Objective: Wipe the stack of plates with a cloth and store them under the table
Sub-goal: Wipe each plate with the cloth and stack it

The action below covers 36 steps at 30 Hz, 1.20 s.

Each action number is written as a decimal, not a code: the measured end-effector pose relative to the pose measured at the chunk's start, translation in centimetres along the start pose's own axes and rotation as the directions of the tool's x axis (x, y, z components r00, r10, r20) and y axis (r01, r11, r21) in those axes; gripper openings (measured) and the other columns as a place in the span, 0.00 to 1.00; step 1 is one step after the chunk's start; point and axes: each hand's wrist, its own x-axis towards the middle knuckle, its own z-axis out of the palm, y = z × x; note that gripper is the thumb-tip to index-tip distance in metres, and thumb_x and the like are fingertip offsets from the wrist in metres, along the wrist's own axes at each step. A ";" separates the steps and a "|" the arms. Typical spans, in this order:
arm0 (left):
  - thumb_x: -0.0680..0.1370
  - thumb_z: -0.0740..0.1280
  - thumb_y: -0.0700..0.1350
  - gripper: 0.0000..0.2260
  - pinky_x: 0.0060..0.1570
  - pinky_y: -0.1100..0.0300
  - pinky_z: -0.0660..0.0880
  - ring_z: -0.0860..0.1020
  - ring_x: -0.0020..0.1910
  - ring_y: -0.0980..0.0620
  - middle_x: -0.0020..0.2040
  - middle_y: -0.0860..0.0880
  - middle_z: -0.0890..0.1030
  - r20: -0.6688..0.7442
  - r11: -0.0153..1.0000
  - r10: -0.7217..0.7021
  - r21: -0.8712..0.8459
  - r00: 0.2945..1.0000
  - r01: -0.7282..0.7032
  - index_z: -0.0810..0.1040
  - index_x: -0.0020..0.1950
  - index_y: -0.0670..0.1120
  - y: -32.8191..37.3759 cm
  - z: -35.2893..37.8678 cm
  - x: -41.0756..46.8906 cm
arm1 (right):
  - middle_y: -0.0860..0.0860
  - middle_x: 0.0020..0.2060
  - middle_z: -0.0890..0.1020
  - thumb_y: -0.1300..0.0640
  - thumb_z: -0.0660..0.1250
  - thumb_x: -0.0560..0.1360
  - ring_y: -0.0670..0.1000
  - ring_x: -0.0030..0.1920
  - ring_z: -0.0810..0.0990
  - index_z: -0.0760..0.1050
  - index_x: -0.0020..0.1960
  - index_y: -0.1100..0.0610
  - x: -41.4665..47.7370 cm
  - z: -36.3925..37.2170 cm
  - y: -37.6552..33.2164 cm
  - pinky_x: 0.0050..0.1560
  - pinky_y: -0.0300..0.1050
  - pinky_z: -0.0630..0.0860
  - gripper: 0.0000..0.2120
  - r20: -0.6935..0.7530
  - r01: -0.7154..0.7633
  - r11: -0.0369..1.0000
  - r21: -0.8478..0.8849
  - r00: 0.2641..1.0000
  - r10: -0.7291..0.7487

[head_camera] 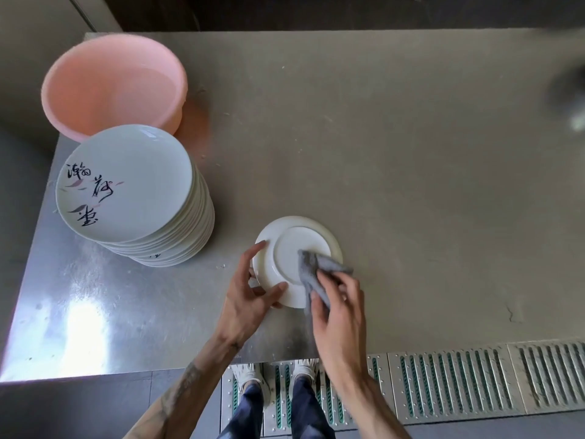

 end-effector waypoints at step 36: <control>0.77 0.77 0.45 0.15 0.42 0.53 0.84 0.86 0.41 0.40 0.44 0.42 0.87 -0.016 0.981 -0.193 -0.040 0.981 0.192 0.74 0.55 0.40 0.0 0.5 -0.2 | 0.50 0.62 0.73 0.63 0.72 0.77 0.53 0.58 0.76 0.78 0.69 0.52 0.6 -0.4 0.2 0.61 0.51 0.78 0.22 -0.032 0.015 1.000 0.013 0.999 -0.014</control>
